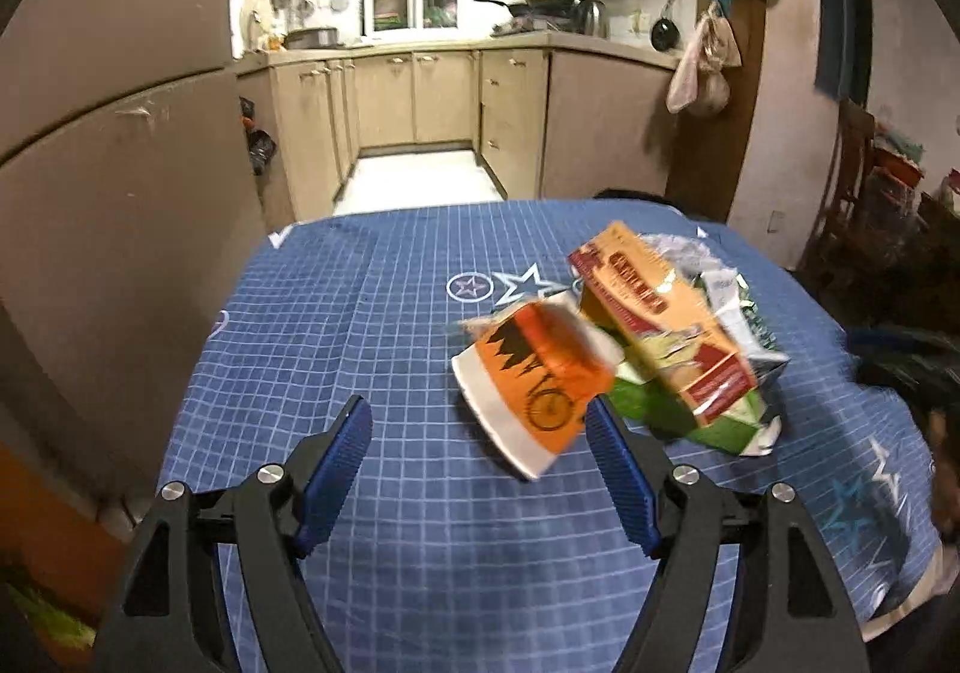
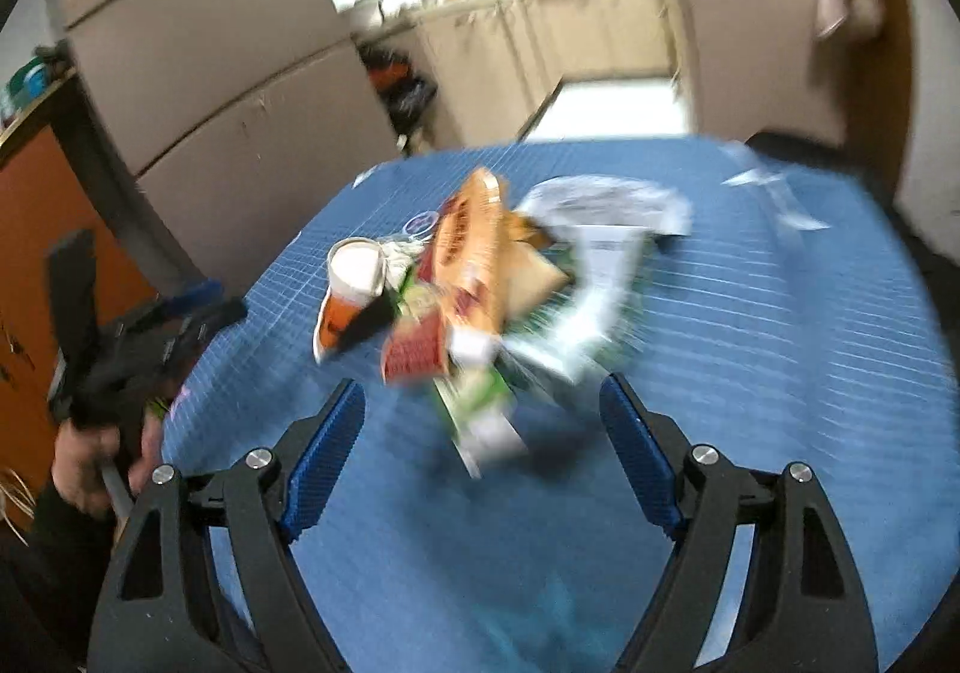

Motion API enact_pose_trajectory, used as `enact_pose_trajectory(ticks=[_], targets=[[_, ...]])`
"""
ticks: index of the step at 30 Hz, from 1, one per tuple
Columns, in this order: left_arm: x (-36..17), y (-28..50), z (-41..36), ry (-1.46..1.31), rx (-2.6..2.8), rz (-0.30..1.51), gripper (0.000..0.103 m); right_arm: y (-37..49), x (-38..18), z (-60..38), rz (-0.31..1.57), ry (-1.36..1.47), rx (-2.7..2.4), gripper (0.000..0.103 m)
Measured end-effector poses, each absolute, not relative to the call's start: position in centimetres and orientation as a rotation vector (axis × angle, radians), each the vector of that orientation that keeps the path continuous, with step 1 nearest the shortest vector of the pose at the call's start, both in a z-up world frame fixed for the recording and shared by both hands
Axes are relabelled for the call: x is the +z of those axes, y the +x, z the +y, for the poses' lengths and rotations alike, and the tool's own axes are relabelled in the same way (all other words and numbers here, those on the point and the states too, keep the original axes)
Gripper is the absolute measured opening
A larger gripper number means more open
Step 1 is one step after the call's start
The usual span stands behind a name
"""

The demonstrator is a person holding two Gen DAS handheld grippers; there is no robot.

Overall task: Collect trash
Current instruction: 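Move both tools back over the remaining trash on the table, then grasp the orange paper cup with the left tool while the right tool grasps the yellow medicine box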

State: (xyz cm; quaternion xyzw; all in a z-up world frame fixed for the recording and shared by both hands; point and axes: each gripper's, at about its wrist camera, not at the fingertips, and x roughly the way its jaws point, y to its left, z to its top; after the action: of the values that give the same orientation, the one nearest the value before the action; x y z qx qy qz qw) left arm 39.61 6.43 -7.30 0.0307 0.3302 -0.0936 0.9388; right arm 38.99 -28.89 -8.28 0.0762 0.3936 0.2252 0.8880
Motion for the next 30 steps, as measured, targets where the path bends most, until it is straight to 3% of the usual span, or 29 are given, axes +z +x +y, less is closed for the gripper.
enact_pose_trajectory(ticks=[9, 12, 13, 19, 21, 22, 23, 26, 30], targets=[[-10.0, 43.4, 4.4, 0.195, -0.337, 0.65, 0.075, 48.2, -9.9, -21.3, 0.962, -0.011, 0.419, 0.077], [-10.8, 43.6, 2.6, 0.28, -0.392, 0.632, 0.076, 48.5, -10.1, -20.7, 0.967, -0.054, 0.384, 0.065], [-11.2, 43.9, 2.2, 0.306, -0.398, 0.64, 0.076, 48.7, -10.2, -20.7, 0.965, -0.063, 0.369, 0.056], [-13.8, 44.9, -0.2, 0.391, -0.427, 0.682, 0.075, 49.5, -11.1, -20.8, 0.956, -0.075, 0.344, 0.051], [-14.4, 45.2, -0.5, 0.394, -0.426, 0.696, 0.057, 49.5, -11.1, -20.6, 0.948, -0.079, 0.343, 0.046], [-14.5, 45.3, -0.6, 0.402, -0.403, 0.694, 0.048, 49.3, -11.1, -20.5, 0.942, -0.08, 0.342, 0.03], [-14.4, 45.3, -0.3, 0.375, -0.404, 0.69, 0.044, 48.9, -10.8, -20.5, 0.926, -0.095, 0.331, 0.024], [-14.1, 45.0, 0.5, 0.306, -0.403, 0.679, 0.031, 48.3, -10.8, -19.8, 0.92, -0.111, 0.351, 0.02], [-13.8, 44.2, 1.6, 0.25, -0.383, 0.666, 0.023, 47.8, -10.9, -19.6, 0.904, -0.102, 0.353, 0.019]])
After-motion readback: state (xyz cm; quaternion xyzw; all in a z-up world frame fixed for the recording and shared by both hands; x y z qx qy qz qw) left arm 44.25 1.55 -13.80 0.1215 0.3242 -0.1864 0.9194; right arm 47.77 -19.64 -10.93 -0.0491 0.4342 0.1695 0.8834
